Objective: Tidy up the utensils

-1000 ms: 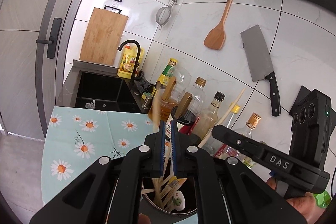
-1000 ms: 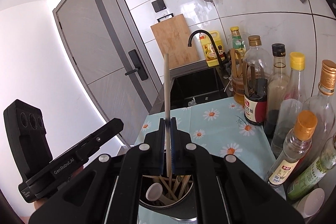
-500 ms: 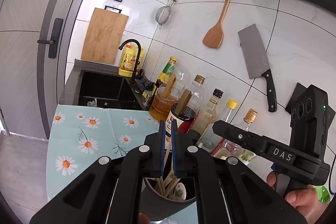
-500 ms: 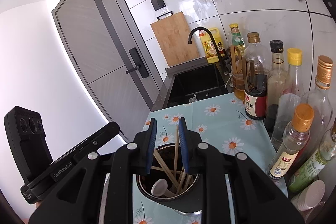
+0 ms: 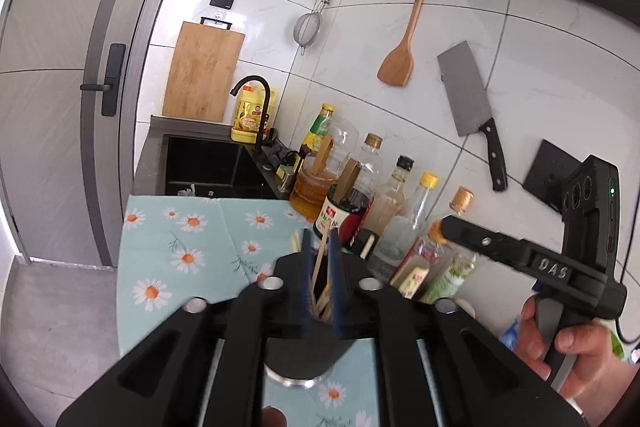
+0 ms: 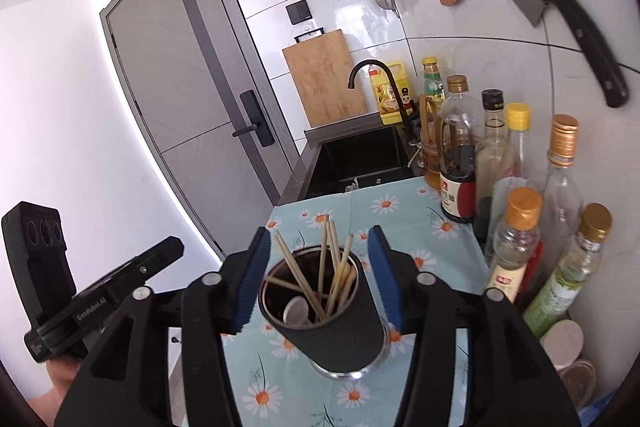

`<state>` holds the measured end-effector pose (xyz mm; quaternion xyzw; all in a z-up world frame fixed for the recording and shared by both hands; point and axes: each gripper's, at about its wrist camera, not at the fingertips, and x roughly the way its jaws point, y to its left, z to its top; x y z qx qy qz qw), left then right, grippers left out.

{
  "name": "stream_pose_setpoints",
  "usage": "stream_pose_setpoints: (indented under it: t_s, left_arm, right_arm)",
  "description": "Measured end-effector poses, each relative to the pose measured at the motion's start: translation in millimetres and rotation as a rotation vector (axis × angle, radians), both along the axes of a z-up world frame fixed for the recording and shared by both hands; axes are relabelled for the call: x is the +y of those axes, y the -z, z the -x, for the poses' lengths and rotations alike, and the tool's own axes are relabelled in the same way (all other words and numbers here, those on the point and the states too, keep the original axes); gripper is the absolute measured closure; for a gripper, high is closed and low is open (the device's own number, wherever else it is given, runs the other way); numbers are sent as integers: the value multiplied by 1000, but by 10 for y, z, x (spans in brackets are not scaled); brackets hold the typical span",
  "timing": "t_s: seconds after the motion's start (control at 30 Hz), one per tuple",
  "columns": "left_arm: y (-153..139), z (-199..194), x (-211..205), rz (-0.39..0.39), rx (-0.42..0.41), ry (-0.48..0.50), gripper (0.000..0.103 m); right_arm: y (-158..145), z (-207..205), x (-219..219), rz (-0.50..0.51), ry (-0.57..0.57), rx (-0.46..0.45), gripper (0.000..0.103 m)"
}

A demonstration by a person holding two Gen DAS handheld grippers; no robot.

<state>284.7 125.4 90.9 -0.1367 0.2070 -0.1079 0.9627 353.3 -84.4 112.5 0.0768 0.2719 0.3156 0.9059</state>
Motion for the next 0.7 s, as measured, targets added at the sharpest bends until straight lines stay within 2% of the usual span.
stream_pose_setpoints:
  t_s: [0.03,0.1,0.27,0.3,0.33,0.37,0.4,0.57,0.7]
  left_arm:
    - [2,93,12,-2,-1,4,56]
    - [4,265,11,-5,0,20,54]
    - [-10,696,-23,-4,-3,44,53]
    - [-12,758,-25,-1,-2,47,48]
    - [-13,843,-29,6,2,56,33]
    - [-17,912,-40,7,5,61,25]
    - [-21,998,-56,0,6,59,13]
    - [-12,1276,-159,-48,16,49,6]
    - [27,1469,-224,-62,21,29,6]
  right_arm:
    - [-1,54,-37,5,1,-2,46]
    - [6,170,-110,16,7,-3,34]
    - [16,561,-271,39,21,-21,18]
    - [19,660,-308,43,20,-24,16]
    - [21,726,-331,45,18,-25,11]
    - [22,793,-353,48,14,-25,5]
    - [25,869,-370,51,7,-27,5]
    - [11,1209,-446,86,-18,-57,5]
    - [9,1385,-524,122,-48,-67,5]
